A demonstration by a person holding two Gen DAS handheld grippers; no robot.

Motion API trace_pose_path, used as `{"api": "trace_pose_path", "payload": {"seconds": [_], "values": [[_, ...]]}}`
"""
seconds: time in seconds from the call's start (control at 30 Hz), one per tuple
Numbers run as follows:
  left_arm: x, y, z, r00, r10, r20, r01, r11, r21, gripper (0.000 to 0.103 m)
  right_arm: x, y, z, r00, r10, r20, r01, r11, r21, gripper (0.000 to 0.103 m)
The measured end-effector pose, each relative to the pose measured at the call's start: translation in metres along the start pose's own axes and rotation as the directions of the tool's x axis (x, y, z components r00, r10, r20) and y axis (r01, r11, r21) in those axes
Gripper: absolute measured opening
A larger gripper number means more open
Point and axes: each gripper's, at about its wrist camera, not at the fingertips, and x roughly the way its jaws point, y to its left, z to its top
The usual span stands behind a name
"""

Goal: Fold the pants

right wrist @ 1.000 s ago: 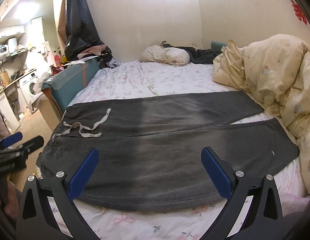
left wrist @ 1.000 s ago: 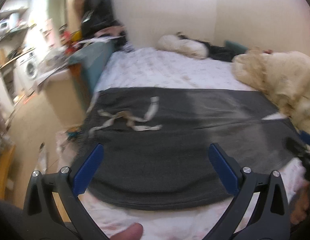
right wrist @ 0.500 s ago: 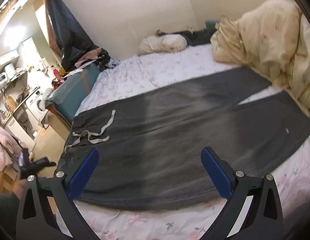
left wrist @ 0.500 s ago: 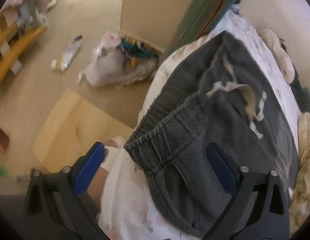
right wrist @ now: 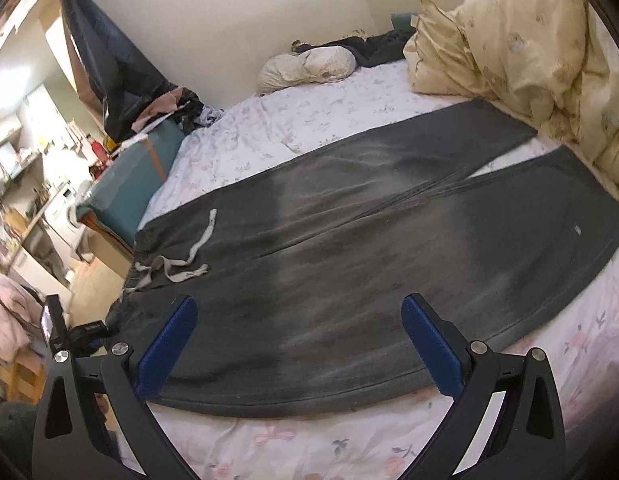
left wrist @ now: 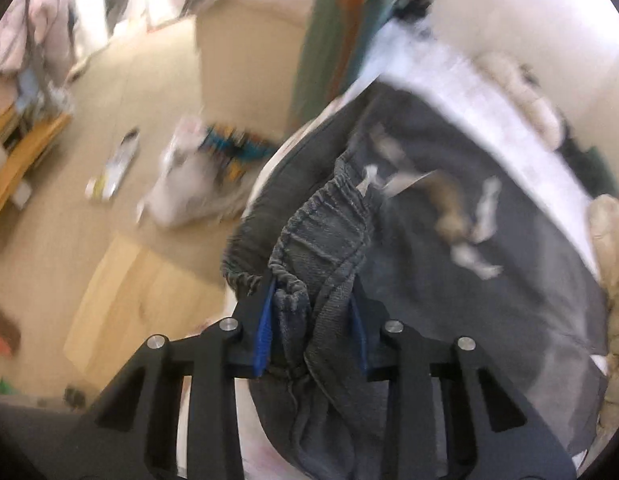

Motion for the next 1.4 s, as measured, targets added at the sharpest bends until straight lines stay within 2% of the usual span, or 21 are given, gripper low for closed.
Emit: {"api": "trace_pose_path", "payload": {"seconds": [0.1, 0.2, 0.33, 0.4, 0.5, 0.53, 0.57, 0.63, 0.67, 0.7, 0.73, 0.8, 0.87, 0.93, 1.0, 1.03, 1.13, 1.2, 1.27, 1.33, 1.4], "values": [[-0.016, -0.014, 0.006, 0.999, -0.048, 0.023, 0.046, 0.998, 0.05, 0.019, 0.0, -0.009, -0.001, 1.0, -0.001, -0.011, 0.002, 0.999, 0.033, 0.103], [-0.019, -0.023, 0.015, 0.999, 0.021, -0.025, -0.019, 0.996, 0.083, 0.018, 0.003, -0.019, -0.001, 0.999, 0.02, -0.036, -0.017, 0.997, 0.078, 0.103], [-0.015, -0.031, 0.024, 0.993, 0.101, -0.065, -0.088, 0.98, 0.177, 0.018, 0.018, -0.036, -0.007, 0.991, -0.096, -0.092, 0.106, 0.989, 0.107, 0.103], [-0.011, -0.028, 0.022, 0.989, 0.118, -0.087, -0.103, 0.982, 0.157, 0.018, 0.029, -0.051, -0.014, 0.979, -0.139, -0.149, 0.165, 0.97, 0.179, 0.103], [-0.006, -0.023, 0.022, 0.989, 0.115, -0.096, -0.102, 0.987, 0.127, 0.018, 0.054, -0.089, -0.038, 0.957, -0.111, -0.27, 0.208, 0.908, 0.364, 0.102], [-0.008, -0.017, 0.024, 0.992, 0.075, -0.102, -0.067, 0.995, 0.08, 0.018, 0.059, -0.103, -0.043, 0.947, -0.116, -0.298, 0.234, 0.886, 0.4, 0.099], [-0.01, -0.01, 0.028, 0.994, 0.022, -0.104, -0.021, 1.0, 0.013, 0.018, 0.057, -0.117, -0.042, 0.941, -0.155, -0.3, 0.278, 0.859, 0.429, 0.091], [-0.012, -0.004, 0.031, 0.994, -0.006, -0.111, 0.004, 1.0, -0.015, 0.018, 0.043, -0.148, -0.036, 0.938, -0.249, -0.241, 0.339, 0.805, 0.487, 0.093], [-0.012, -0.003, 0.031, 0.993, -0.006, -0.115, 0.005, 1.0, -0.014, 0.018, 0.031, -0.177, -0.029, 0.912, -0.35, -0.216, 0.41, 0.746, 0.525, 0.093], [-0.012, -0.003, 0.031, 0.992, -0.002, -0.124, -0.001, 1.0, -0.017, 0.018, 0.026, -0.191, -0.028, 0.891, -0.392, -0.228, 0.451, 0.71, 0.541, 0.093], [-0.012, -0.003, 0.031, 0.991, -0.001, -0.13, -0.003, 1.0, -0.023, 0.018, 0.017, -0.224, -0.027, 0.855, -0.452, -0.256, 0.509, 0.633, 0.583, 0.093], [-0.014, -0.006, 0.032, 0.993, -0.001, -0.117, -0.001, 1.0, -0.012, 0.018, 0.003, -0.263, -0.025, 0.829, -0.499, -0.252, 0.532, 0.566, 0.63, 0.093], [-0.014, -0.008, 0.032, 0.994, 0.011, -0.106, -0.01, 1.0, 0.011, 0.018, -0.005, -0.285, -0.022, 0.82, -0.516, -0.247, 0.525, 0.506, 0.684, 0.095], [-0.011, -0.008, 0.031, 0.993, 0.026, -0.113, -0.023, 0.999, 0.027, 0.018, -0.006, -0.302, -0.009, 0.819, -0.52, -0.243, 0.518, 0.487, 0.704, 0.094], [-0.009, -0.008, 0.03, 0.992, 0.037, -0.123, -0.032, 0.999, 0.043, 0.018, 0.0, -0.312, 0.005, 0.802, -0.543, -0.249, 0.551, 0.51, 0.661, 0.081], [-0.007, -0.008, 0.03, 0.991, 0.043, -0.124, -0.037, 0.998, 0.054, 0.018, 0.003, -0.314, 0.01, 0.8, -0.544, -0.253, 0.556, 0.514, 0.653, 0.081], [-0.001, -0.011, 0.028, 0.986, 0.081, -0.143, -0.07, 0.995, 0.074, 0.018, 0.008, -0.321, 0.028, 0.82, -0.518, -0.243, 0.533, 0.536, 0.654, 0.064], [0.0, -0.011, 0.027, 0.985, 0.085, -0.147, -0.076, 0.995, 0.066, 0.019, 0.008, -0.33, 0.031, 0.833, -0.501, -0.236, 0.514, 0.541, 0.666, 0.019], [0.0, -0.014, 0.026, 0.987, 0.097, -0.129, -0.086, 0.992, 0.088, 0.018, 0.002, -0.335, 0.033, 0.832, -0.506, -0.226, 0.504, 0.519, 0.691, 0.008], [-0.003, -0.015, 0.024, 0.989, 0.105, -0.104, -0.094, 0.99, 0.101, 0.018, -0.009, -0.337, 0.04, 0.826, -0.533, -0.183, 0.486, 0.51, 0.71, 0.006], [-0.008, -0.014, 0.025, 0.993, 0.099, -0.072, -0.092, 0.991, 0.095, 0.018, -0.028, -0.33, 0.048, 0.799, -0.593, -0.103, 0.476, 0.517, 0.711, 0.004]]}}
